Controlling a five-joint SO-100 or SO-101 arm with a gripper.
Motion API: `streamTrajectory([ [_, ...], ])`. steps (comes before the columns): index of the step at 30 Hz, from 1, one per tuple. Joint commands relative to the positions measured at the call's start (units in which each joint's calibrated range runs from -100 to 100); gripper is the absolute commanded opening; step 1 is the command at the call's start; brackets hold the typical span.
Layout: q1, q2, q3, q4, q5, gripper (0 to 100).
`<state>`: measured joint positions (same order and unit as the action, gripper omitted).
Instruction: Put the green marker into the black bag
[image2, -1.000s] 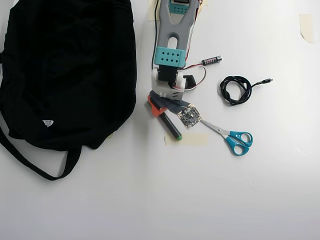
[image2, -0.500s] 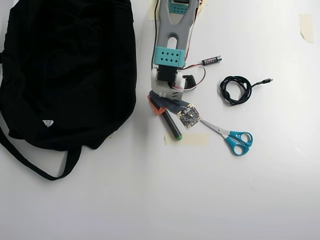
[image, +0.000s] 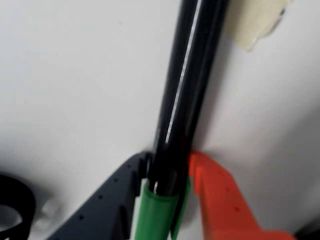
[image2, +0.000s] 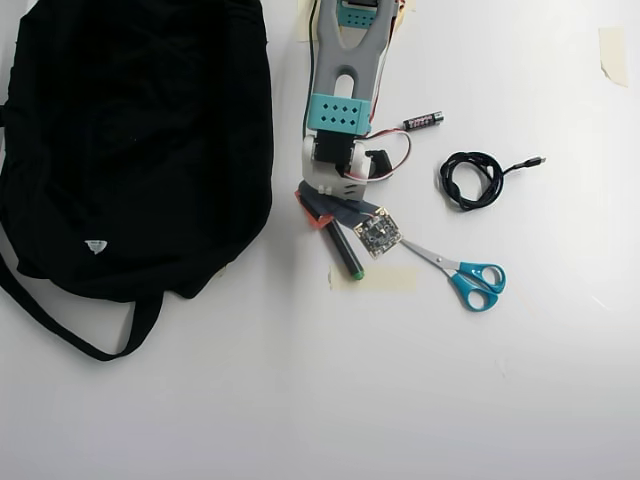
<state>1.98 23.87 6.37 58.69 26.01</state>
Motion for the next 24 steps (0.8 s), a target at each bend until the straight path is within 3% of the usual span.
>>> streamTrajectory([
  [1,0.48,-0.38,-0.62,0.56,-0.1,9],
  [13,0.86,-0.8,-0.62,0.56,-0.1,2],
  [24,0.78,-0.88,-0.71,0.56,0.0,2],
])
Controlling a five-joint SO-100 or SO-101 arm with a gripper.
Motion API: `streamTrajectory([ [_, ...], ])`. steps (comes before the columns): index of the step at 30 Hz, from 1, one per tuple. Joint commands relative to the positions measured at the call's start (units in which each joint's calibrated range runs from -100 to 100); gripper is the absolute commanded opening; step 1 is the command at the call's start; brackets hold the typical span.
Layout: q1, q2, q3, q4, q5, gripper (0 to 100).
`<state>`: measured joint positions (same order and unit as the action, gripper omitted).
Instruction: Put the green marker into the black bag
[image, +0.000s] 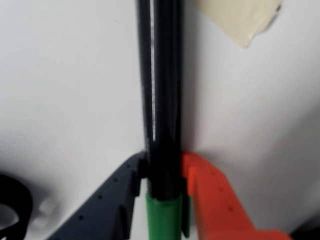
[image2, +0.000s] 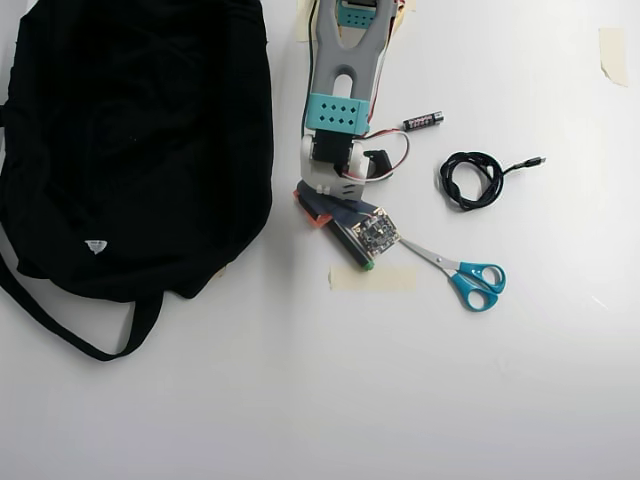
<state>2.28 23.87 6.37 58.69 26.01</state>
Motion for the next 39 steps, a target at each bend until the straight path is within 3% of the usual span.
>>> streamTrajectory([
  [1,0.49,-0.88,-0.71,0.56,0.0,2],
  [29,0.12,-1.3,-0.89,0.56,-1.1,2],
  [39,0.12,-1.3,-7.27,9.01,-1.36,2],
])
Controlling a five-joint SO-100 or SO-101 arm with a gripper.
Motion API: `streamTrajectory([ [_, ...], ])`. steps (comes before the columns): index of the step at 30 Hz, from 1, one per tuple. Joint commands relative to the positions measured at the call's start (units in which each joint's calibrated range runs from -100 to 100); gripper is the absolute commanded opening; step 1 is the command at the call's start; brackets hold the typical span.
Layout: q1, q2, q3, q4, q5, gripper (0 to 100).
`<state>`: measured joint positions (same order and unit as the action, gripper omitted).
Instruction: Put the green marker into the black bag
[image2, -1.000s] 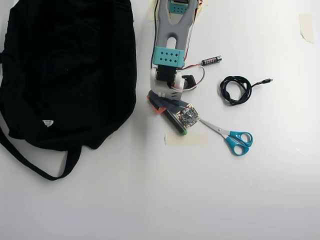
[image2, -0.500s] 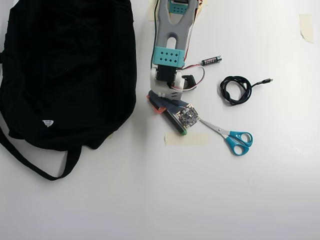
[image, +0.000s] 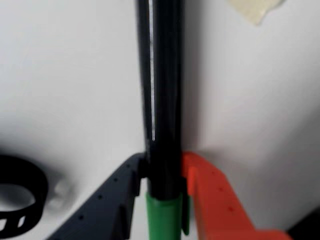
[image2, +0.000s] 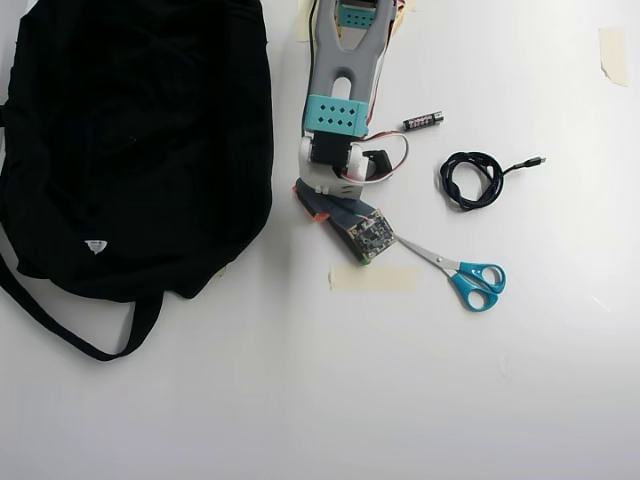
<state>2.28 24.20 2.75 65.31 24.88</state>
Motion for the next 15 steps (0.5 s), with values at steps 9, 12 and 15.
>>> streamTrajectory([
  [9,-0.03,-1.63,-9.85,6.27,-1.71,2],
  [12,-0.48,-1.63,-11.92,8.08,-1.71,2],
  [15,-0.56,-1.63,-13.44,10.4,-2.7,2],
])
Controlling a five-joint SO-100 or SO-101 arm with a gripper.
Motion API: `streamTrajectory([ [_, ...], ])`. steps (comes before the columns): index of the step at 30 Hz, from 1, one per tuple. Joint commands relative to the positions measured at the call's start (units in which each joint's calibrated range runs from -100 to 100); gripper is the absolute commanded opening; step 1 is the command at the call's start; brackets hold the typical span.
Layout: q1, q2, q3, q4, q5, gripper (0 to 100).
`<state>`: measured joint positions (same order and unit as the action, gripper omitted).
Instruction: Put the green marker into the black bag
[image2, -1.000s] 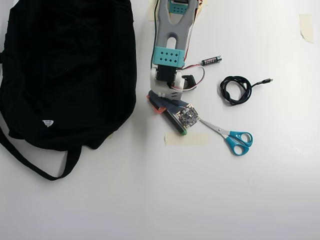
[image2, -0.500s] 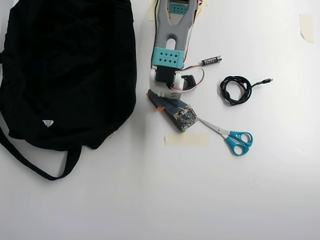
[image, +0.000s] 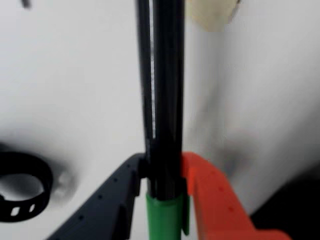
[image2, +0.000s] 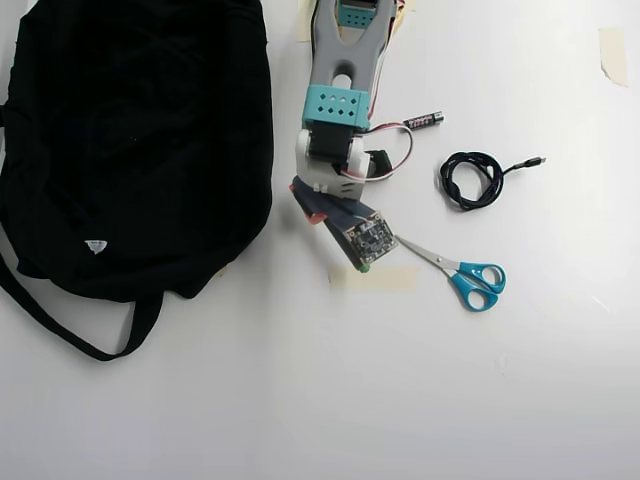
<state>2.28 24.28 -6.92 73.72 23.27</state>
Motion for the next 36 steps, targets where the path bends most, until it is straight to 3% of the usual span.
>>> streamTrajectory([
  [1,-0.71,-1.71,-4.13,2.25,-1.67,2],
  [16,-3.7,-1.71,-18.78,13.1,-12.47,2],
  [27,-4.9,-1.71,-21.92,12.5,-20.91,2],
  [36,-4.9,-1.55,-21.56,12.93,-22.01,2],
])
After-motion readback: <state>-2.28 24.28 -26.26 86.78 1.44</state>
